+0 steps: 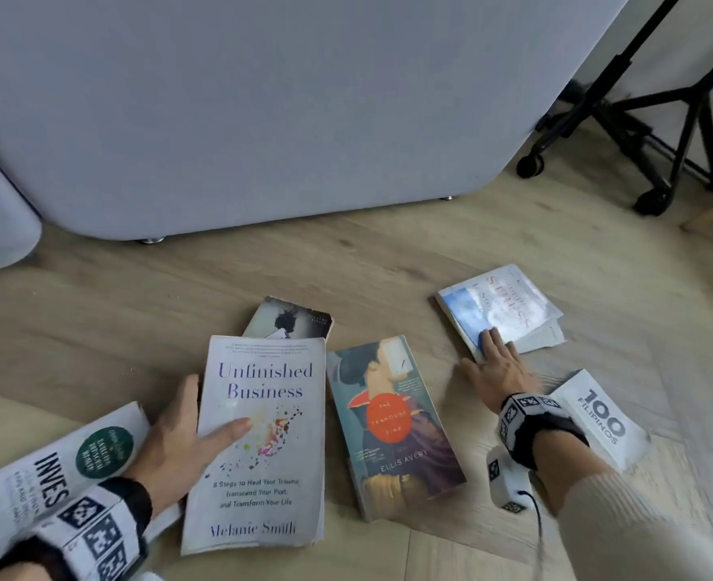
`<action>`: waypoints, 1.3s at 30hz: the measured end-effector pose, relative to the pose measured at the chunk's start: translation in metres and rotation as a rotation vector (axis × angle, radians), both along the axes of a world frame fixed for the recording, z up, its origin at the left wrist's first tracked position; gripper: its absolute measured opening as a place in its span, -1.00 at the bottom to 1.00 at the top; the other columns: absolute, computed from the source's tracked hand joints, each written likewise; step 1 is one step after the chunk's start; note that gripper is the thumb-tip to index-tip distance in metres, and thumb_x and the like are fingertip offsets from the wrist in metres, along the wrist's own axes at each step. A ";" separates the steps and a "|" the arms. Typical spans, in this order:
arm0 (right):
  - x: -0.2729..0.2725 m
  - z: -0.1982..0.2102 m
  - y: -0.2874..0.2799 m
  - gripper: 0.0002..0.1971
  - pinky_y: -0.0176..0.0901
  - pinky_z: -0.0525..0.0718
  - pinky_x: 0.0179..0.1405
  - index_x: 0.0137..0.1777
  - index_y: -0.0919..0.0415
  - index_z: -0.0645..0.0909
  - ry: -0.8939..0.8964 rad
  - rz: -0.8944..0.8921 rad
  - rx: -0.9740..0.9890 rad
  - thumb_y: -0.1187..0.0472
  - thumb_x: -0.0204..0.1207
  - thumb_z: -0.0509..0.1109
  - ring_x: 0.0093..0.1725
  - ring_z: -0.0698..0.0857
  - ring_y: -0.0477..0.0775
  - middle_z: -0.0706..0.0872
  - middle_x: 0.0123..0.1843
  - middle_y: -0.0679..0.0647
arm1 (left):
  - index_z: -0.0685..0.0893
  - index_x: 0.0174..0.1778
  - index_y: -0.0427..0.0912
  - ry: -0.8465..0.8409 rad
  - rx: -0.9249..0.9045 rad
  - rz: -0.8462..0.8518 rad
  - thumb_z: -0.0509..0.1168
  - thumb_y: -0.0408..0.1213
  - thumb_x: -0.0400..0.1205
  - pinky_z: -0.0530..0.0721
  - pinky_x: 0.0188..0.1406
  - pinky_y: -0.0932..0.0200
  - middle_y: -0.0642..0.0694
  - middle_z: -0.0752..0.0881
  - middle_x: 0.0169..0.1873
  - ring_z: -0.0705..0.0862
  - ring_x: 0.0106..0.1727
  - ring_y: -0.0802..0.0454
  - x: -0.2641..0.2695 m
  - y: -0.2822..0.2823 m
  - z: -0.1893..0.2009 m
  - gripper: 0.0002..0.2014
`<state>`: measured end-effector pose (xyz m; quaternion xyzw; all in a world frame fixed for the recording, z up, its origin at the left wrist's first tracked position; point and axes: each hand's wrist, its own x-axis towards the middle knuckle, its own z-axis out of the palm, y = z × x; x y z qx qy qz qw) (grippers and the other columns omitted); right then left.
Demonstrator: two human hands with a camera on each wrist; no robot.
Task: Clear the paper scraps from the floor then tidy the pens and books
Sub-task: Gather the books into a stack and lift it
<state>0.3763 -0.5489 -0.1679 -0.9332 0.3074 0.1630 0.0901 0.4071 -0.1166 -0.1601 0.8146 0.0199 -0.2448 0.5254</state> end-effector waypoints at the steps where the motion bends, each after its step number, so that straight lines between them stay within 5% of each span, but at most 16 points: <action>1: -0.003 -0.001 0.001 -0.29 0.14 0.10 0.67 0.70 0.01 -0.06 -0.049 -0.006 0.023 -0.22 0.63 0.06 0.72 -0.07 0.05 -0.09 0.74 -0.09 | 0.46 0.10 0.07 -0.016 0.009 -0.002 0.49 -0.12 0.51 0.64 -0.17 0.15 0.11 0.76 -0.01 0.72 0.01 0.17 0.000 -0.001 0.001 -0.64; 4: -0.022 0.007 0.017 -0.41 -0.04 0.06 0.65 0.68 0.01 0.13 -0.140 0.014 0.040 -0.13 0.68 0.04 0.71 0.01 0.00 0.02 0.72 -0.10 | 0.45 0.12 0.06 -0.049 0.027 -0.010 0.48 -0.08 0.50 0.62 -0.08 0.09 0.11 0.73 0.03 0.69 0.05 0.17 -0.001 -0.003 0.002 -0.62; 10: -0.104 0.009 0.053 -0.55 -0.08 0.14 0.66 0.59 0.00 0.36 -0.270 -0.002 0.205 0.03 0.71 0.14 0.68 0.11 -0.09 0.20 0.64 -0.25 | 0.41 0.11 0.01 -0.048 0.056 -0.040 0.45 -0.04 0.52 0.60 -0.17 0.12 0.11 0.71 0.00 0.68 0.00 0.14 -0.002 -0.004 0.010 -0.61; 13: -0.141 0.008 0.076 -0.55 -0.19 0.04 0.64 0.58 0.03 0.37 -0.298 -0.024 0.240 0.09 0.70 0.17 0.68 0.10 -0.10 0.21 0.60 -0.29 | 0.41 0.12 -0.04 -0.075 0.076 -0.045 0.45 -0.05 0.53 0.63 -0.22 0.11 0.09 0.70 -0.02 0.68 0.00 0.07 -0.004 -0.004 0.012 -0.60; 16: -0.172 0.014 0.094 -0.54 -0.29 -0.01 0.59 0.59 0.07 0.35 -0.253 -0.006 0.267 0.08 0.70 0.18 0.69 0.07 -0.06 0.18 0.61 -0.26 | 0.41 0.11 -0.13 -0.106 0.145 -0.038 0.48 -0.08 0.52 0.63 -0.04 -0.01 -0.03 0.68 0.00 0.66 0.02 -0.07 -0.008 -0.003 0.018 -0.57; 21: -0.232 0.030 0.116 -0.65 -0.24 0.34 0.55 0.41 0.05 0.61 -0.166 -0.021 0.200 0.05 0.68 0.22 0.61 0.33 -0.06 0.44 0.54 -0.18 | 0.42 0.05 -0.25 -0.112 0.223 -0.014 0.47 -0.29 0.54 0.55 -0.33 0.12 -0.13 0.69 -0.08 0.64 -0.19 -0.08 -0.031 0.003 0.036 -0.65; 24: -0.242 0.041 0.119 -0.70 -0.19 0.60 0.06 0.06 0.11 0.74 -0.217 -0.231 0.097 -0.06 0.58 0.30 0.18 0.71 0.04 0.78 0.11 -0.03 | 0.44 0.08 -0.22 -0.115 0.205 -0.031 0.46 -0.32 0.54 0.61 -0.30 0.08 -0.12 0.69 -0.06 0.67 -0.14 -0.13 -0.045 0.010 0.045 -0.66; 28: -0.228 0.034 0.109 -0.38 -0.15 0.61 -0.31 -0.07 0.10 0.64 -0.212 -0.762 0.296 -0.45 0.17 0.48 -0.20 0.74 0.09 0.75 -0.14 0.06 | 0.48 0.16 -0.18 -0.043 0.088 -0.003 0.45 -0.32 0.56 0.66 -0.18 0.03 -0.09 0.69 -0.02 0.70 -0.03 -0.13 -0.063 0.015 0.060 -0.66; 32: -0.207 0.013 0.101 -0.44 0.07 0.78 -0.16 -0.22 0.14 0.58 -0.125 -0.934 0.515 -0.22 -0.01 0.68 -0.22 0.76 0.25 0.74 -0.17 0.19 | 0.50 0.20 -0.14 -0.020 0.000 0.025 0.45 -0.32 0.56 0.65 -0.25 0.07 -0.07 0.72 -0.03 0.72 -0.07 -0.04 -0.076 0.022 0.070 -0.66; 35: -0.198 0.016 0.099 -0.54 -0.06 0.63 -0.31 -0.07 0.20 0.55 -0.106 -1.022 0.697 0.02 0.18 0.68 -0.21 0.68 0.25 0.68 -0.11 0.26 | 0.48 0.17 -0.07 -0.017 -0.052 0.027 0.43 -0.32 0.58 0.70 -0.19 0.02 -0.05 0.73 -0.04 0.74 -0.08 -0.05 -0.080 0.024 0.077 -0.68; 39: -0.192 0.017 0.095 -0.53 0.07 0.75 -0.15 -0.06 0.27 0.60 -0.156 -1.042 0.663 0.13 0.08 0.69 -0.17 0.76 0.29 0.75 -0.12 0.29 | 0.52 0.11 -0.05 0.006 -0.105 0.042 0.44 -0.30 0.57 0.75 -0.05 -0.16 -0.07 0.75 -0.03 0.77 -0.04 -0.12 -0.080 0.023 0.079 -0.73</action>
